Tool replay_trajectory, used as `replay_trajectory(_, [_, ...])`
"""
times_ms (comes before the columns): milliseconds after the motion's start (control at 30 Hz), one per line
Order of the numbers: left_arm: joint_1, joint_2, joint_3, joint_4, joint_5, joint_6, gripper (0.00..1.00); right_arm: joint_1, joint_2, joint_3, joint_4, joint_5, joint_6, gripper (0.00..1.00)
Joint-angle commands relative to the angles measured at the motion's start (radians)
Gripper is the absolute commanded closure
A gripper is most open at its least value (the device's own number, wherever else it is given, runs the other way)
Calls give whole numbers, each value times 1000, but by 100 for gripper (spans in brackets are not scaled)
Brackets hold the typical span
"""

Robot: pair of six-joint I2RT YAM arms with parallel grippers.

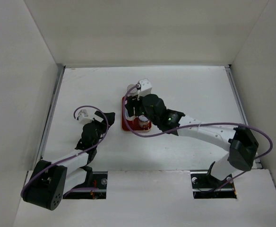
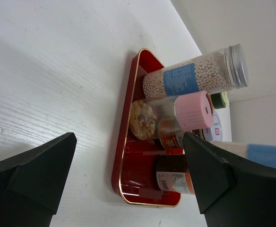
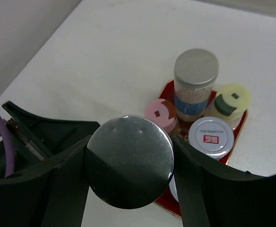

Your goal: Organize the condiment bottles

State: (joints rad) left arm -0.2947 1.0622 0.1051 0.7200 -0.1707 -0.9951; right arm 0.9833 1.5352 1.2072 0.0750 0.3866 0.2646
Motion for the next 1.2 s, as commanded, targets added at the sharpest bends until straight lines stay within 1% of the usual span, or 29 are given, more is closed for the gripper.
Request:
replay_trajectory(0, [6, -10, 10, 22, 4, -10, 0, 1, 29, 69, 112, -14, 31, 52])
replay_trajectory(100, [6, -2, 15, 22, 2, -11, 0, 5, 77, 58, 131, -5, 30, 52])
replay_trajectory(267, [4, 10, 13, 24, 2, -13, 0, 5, 147, 17, 216, 23, 7, 51])
replay_trajectory(433, [3, 39, 21, 25, 2, -13, 0, 11, 186, -12, 256, 35, 10, 48])
replay_trajectory(567, [2, 64, 34, 19, -1, -13, 0, 27, 218, -18, 246, 47, 10, 37])
replay_trajectory(667, [1, 67, 31, 15, -4, -13, 0, 39, 220, -18, 243, 46, 4, 25])
replay_trajectory(733, [1, 59, 33, 10, -10, -11, 0, 45, 195, -21, 244, 47, 2, 17])
replay_trajectory(867, [-4, 22, 41, -53, -48, -4, 0, 45, 125, -29, 244, 49, -10, 6])
replay_trajectory(900, [-4, 13, 45, -76, -64, -2, 0, 45, 99, -40, 243, 55, -19, 0])
replay_trajectory(1033, [-4, -13, 67, -162, -99, 6, 0, 35, -56, -136, 267, 129, -60, 0])
replay_trajectory(1167, [-5, -5, 88, -188, -93, 16, 0, -91, -231, -306, 312, 251, -44, 0])
